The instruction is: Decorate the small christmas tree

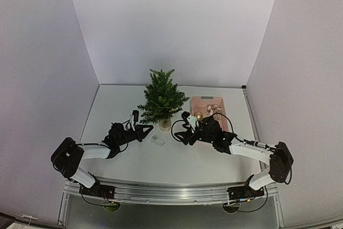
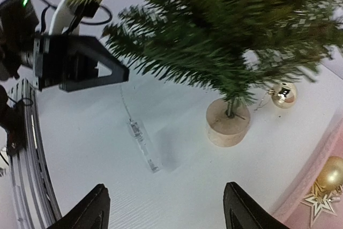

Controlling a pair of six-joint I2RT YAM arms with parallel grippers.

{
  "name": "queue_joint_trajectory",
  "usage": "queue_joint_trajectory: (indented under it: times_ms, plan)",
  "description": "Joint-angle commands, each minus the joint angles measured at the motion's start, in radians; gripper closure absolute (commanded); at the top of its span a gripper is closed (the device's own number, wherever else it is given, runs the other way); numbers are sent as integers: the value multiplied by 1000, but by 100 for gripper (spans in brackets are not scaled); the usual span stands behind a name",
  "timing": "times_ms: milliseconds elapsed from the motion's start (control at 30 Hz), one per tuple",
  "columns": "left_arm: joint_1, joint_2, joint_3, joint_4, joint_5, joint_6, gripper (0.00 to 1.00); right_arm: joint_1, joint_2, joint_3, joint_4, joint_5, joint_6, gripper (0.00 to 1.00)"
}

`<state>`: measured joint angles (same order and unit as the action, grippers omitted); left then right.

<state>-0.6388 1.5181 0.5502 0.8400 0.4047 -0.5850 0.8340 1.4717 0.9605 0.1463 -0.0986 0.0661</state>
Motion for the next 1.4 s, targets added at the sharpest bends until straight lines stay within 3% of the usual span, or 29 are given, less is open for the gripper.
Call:
queue_joint_trajectory:
  times_ms: [0,333,600,667,833,1033,1367]
  plan:
    - [-1,-42,42,-37,40,-45,100,128,102,-79,310,142,-202,28]
    - [-3,-59,27,-47,49,-22,100,176,533,130,493,175,-206,21]
    - [-2,-68,13,-46,35,-18,100,169,654,221,529,175,-164,23]
    - [-2,-69,14,-43,35,-15,100,163,662,218,534,159,-142,28]
    - [-2,-62,16,-36,31,-10,100,159,676,219,535,126,-109,52]
    - [-2,-54,21,-32,28,-14,100,159,685,233,533,72,-95,59]
    - [-2,-66,14,-32,23,-9,100,159,629,194,525,78,-74,93]
